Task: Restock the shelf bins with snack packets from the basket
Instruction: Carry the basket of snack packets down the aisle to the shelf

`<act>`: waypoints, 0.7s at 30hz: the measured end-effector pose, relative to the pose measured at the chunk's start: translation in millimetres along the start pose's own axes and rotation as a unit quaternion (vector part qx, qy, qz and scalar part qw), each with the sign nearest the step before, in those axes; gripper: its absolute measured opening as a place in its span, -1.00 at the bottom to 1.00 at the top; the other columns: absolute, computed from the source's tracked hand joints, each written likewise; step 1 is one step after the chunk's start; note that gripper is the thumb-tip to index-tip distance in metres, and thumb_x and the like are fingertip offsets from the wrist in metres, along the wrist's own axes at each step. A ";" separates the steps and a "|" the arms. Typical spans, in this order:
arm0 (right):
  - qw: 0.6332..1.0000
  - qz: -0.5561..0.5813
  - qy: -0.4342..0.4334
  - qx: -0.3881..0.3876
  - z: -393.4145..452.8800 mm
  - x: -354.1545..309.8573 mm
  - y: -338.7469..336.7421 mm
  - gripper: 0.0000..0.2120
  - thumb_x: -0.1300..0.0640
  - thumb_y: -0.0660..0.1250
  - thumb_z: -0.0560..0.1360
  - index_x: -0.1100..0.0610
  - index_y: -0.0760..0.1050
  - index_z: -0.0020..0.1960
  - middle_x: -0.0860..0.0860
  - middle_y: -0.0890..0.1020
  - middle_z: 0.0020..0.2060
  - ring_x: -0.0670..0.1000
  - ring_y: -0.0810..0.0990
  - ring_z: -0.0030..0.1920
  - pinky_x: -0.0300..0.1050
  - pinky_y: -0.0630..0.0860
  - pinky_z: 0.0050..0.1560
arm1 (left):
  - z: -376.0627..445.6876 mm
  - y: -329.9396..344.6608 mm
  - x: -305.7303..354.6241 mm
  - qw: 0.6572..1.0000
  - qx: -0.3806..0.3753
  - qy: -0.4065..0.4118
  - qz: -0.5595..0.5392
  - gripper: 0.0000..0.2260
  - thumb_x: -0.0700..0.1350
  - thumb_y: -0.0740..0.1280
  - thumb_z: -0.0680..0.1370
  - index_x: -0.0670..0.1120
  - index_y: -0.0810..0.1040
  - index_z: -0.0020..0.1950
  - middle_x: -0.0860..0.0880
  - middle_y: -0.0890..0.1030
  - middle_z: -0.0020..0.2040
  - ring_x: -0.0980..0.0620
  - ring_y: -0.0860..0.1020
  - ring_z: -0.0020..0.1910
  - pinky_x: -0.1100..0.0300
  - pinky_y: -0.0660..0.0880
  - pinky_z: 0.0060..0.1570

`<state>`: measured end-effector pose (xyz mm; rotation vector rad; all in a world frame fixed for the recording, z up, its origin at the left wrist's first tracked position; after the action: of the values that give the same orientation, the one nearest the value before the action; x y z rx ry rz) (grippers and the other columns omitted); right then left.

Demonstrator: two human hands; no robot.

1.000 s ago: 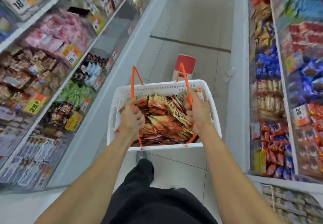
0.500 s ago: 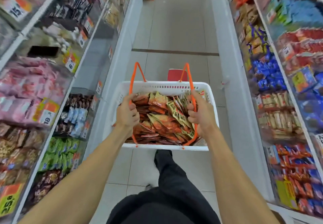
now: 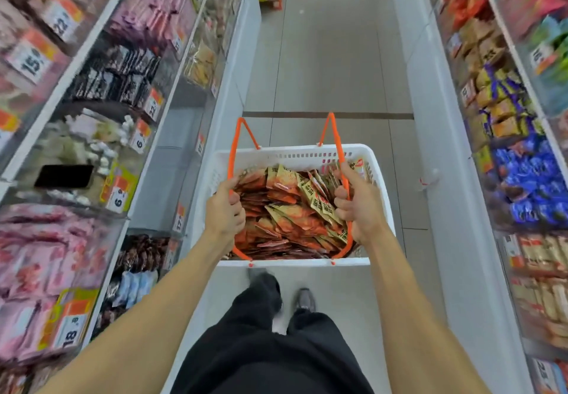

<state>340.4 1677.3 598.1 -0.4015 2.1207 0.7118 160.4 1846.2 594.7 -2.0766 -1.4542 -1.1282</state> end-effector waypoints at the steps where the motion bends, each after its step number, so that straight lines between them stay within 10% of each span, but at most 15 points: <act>1: 1.000 -0.004 -0.001 -0.004 16.3 -7.1 6.5 -0.74 -0.17 0.38 0.51 0.03 0.55 -0.05 -0.02 0.22 -0.37 -0.10 0.09 -0.46 -0.24 0.01 -0.55 | 15.0 3.3 9.4 1.000 0.010 -0.003 -0.001 -0.49 0.10 0.23 0.61 0.09 -0.06 -0.35 0.08 0.11 -0.53 0.14 0.09 -0.64 0.34 0.00 -0.65; 2: 1.000 -0.005 0.002 -0.008 34.0 -13.8 13.3 -0.72 -0.19 0.40 0.50 0.03 0.54 -0.04 -0.02 0.22 -0.37 -0.10 0.09 -0.46 -0.25 0.01 -0.55 | 32.0 6.2 20.4 1.000 0.009 0.004 0.005 -0.53 0.10 0.22 0.62 -0.12 0.02 0.25 0.08 0.11 -0.52 0.14 0.09 -0.64 0.34 0.02 -0.66; 3: 1.000 -0.002 0.009 -0.008 52.1 -19.3 20.0 -0.70 -0.20 0.40 0.49 0.03 0.53 -0.03 -0.02 0.21 -0.36 -0.11 0.09 -0.47 -0.26 0.01 -0.56 | 46.5 11.2 32.9 1.000 -0.007 0.005 -0.006 -0.71 0.10 0.23 0.61 -0.02 0.59 0.20 0.08 0.11 -0.52 0.15 0.09 -0.63 0.34 0.03 -0.66; 4: 1.000 0.004 0.019 -0.007 70.5 -24.9 27.3 -0.69 -0.21 0.40 0.49 0.03 0.51 -0.04 -0.02 0.20 -0.35 -0.11 0.08 -0.47 -0.28 0.03 -0.58 | 65.9 13.9 41.8 1.000 -0.010 0.009 -0.005 -0.55 0.10 0.23 0.61 0.14 0.48 -0.50 0.08 0.11 -0.52 0.15 0.08 -0.62 0.34 0.02 -0.66; 13: 0.997 0.040 0.064 -0.011 232.1 -83.2 104.1 -0.90 0.20 0.22 0.58 0.05 0.49 -0.01 -0.07 0.23 -0.36 -0.16 0.10 -0.51 -0.34 0.06 -0.62 | 224.5 37.0 153.0 0.999 -0.012 -0.015 0.040 -0.43 0.06 0.20 0.64 0.03 0.43 -0.59 0.02 0.08 -0.42 0.13 0.06 -0.58 0.26 -0.02 -0.60; 18: 0.999 0.017 0.045 -0.017 305.7 -111.2 144.8 -0.77 0.29 0.16 0.49 0.05 0.51 0.01 -0.03 0.15 -0.30 -0.11 0.04 -0.45 -0.31 0.02 -0.57 | 299.0 45.9 205.0 0.998 -0.014 -0.007 0.056 -0.66 0.00 0.24 0.64 -0.31 0.36 0.08 0.05 0.09 -0.49 0.14 0.06 -0.61 0.32 -0.01 -0.64; 21: 0.998 0.021 0.050 -0.030 349.8 -132.2 168.9 -0.76 0.28 0.19 0.41 0.08 0.51 0.01 0.02 0.06 -0.25 -0.09 -0.01 -0.44 -0.27 -0.05 -0.54 | 339.3 46.1 233.3 0.997 -0.001 -0.022 0.075 -0.53 0.03 0.28 0.61 -0.08 0.42 -0.49 0.05 0.12 -0.52 0.12 0.07 -0.62 0.32 0.00 -0.64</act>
<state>550.2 2029.9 593.4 -0.4343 2.2116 0.7944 372.8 2201.5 574.1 -2.1836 -1.2923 -1.0339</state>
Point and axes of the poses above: each hand's wrist, its own z-axis towards the middle knuckle, its own y-axis out of the palm, x = y × z, the point moved 1 cm from there along z, towards the middle knuckle
